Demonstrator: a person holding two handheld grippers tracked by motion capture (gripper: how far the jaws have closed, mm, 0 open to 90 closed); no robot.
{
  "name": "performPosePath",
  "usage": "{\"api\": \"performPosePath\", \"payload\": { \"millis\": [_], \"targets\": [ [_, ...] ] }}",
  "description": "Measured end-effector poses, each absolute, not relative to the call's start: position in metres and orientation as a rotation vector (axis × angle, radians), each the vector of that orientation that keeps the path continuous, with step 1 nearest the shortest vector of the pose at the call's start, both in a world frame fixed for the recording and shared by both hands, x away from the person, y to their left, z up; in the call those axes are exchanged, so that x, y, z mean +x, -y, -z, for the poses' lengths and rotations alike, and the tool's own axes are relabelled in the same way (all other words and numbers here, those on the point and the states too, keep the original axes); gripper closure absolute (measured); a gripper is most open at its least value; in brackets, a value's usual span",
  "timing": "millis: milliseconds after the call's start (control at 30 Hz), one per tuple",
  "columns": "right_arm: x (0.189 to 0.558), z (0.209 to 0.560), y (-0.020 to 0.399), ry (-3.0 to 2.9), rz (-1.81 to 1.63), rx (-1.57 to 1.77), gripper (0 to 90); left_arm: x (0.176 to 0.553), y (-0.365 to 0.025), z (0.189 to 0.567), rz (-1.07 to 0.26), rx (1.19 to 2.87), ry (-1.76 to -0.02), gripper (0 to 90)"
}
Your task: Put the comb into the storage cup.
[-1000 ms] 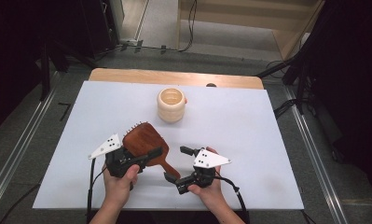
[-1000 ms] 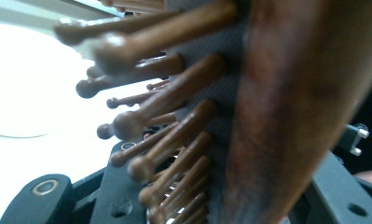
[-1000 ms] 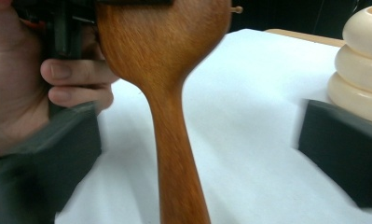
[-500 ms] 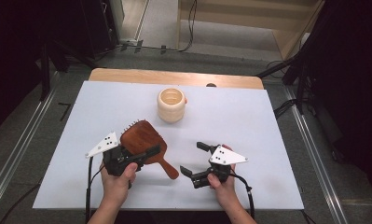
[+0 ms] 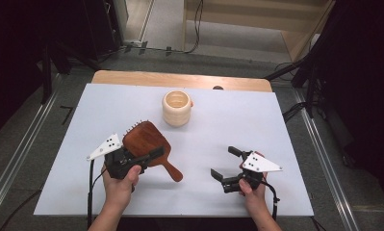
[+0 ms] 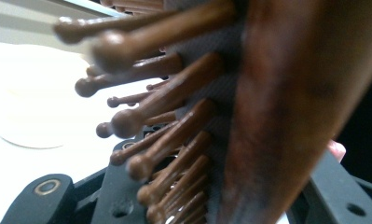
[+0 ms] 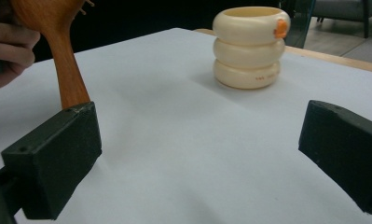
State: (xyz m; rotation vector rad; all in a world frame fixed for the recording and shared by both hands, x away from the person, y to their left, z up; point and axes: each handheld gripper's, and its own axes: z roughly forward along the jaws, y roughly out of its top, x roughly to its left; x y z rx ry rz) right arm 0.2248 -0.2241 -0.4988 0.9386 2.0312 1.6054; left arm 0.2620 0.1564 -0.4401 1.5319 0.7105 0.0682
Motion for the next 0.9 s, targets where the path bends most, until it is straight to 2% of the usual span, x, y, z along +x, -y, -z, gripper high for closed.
{"api": "performPosePath", "payload": {
  "millis": [900],
  "targets": [
    [0.211, 0.504, 0.302, -1.95, -1.539, 1.061, 0.0, 0.288, -0.154, 0.428, -0.08, 1.529, -0.725, 58.0]
  ]
}}
